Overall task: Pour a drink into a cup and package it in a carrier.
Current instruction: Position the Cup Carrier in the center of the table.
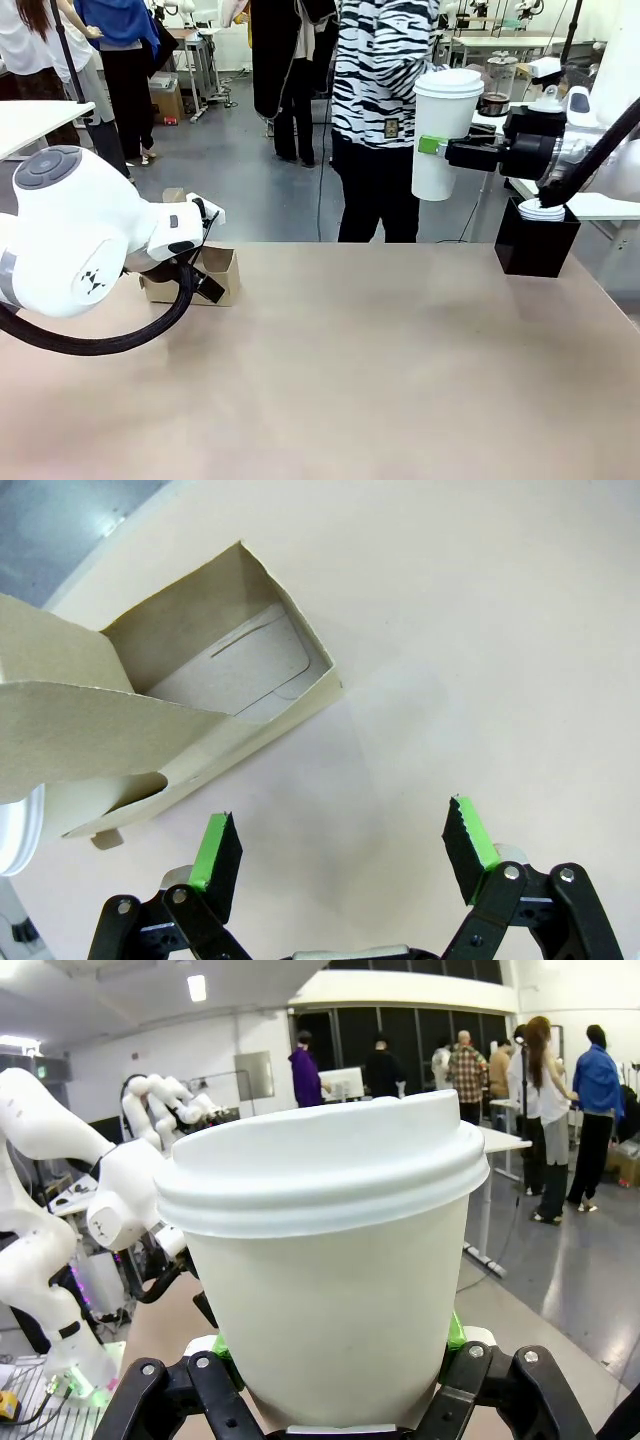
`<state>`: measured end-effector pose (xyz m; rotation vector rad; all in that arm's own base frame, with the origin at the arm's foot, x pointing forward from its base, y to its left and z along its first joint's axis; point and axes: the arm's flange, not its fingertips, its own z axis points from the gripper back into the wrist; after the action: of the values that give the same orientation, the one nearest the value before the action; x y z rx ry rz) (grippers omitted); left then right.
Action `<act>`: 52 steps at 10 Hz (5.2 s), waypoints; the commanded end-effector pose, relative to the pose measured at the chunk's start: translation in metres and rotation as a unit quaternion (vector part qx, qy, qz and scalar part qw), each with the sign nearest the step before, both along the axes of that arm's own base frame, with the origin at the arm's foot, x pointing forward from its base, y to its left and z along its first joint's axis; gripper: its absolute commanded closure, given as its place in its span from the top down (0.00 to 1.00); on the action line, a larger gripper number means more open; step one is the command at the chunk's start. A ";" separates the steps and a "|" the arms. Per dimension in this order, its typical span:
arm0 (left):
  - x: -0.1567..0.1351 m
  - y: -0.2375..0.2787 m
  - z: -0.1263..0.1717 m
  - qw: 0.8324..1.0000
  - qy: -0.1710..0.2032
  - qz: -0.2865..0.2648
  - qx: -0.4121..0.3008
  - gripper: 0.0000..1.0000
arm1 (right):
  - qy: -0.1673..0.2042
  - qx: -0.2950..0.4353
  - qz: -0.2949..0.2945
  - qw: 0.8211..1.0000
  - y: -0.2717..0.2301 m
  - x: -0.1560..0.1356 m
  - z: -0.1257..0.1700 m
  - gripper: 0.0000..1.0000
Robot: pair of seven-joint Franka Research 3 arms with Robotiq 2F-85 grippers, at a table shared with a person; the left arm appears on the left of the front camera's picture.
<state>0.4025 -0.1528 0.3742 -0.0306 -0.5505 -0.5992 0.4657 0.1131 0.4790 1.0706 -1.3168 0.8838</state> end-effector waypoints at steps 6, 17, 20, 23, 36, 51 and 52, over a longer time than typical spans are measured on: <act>0.011 0.037 0.156 0.997 0.061 0.049 -0.014 1.00 | -0.003 -0.004 -0.004 1.000 0.002 0.002 0.006 0.80; 0.143 0.003 0.156 0.964 0.165 0.206 0.022 1.00 | -0.003 -0.004 -0.004 1.000 0.002 0.002 0.006 0.80; 0.139 0.006 0.150 0.972 0.162 0.173 0.011 1.00 | -0.003 -0.004 -0.004 1.000 0.002 0.002 0.006 0.80; 0.146 0.011 0.137 0.960 0.177 0.217 0.000 1.00 | -0.003 -0.004 -0.004 1.000 0.002 0.002 0.006 0.80; 0.153 0.020 0.126 0.943 0.170 0.287 -0.002 0.00 | -0.003 -0.004 -0.004 1.000 0.002 0.002 0.006 0.80; -0.010 -0.152 0.235 0.949 0.161 0.269 -0.019 0.02 | -0.003 -0.004 -0.004 1.000 0.002 0.002 0.006 0.80; -0.032 -0.175 0.226 0.952 0.158 0.261 -0.021 0.02 | -0.003 -0.004 -0.004 1.000 0.002 0.002 0.006 0.80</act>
<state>0.3838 -0.3244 0.6109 -0.0008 -0.2248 -0.0686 0.4657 0.1132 0.4795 1.0689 -1.3172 0.8852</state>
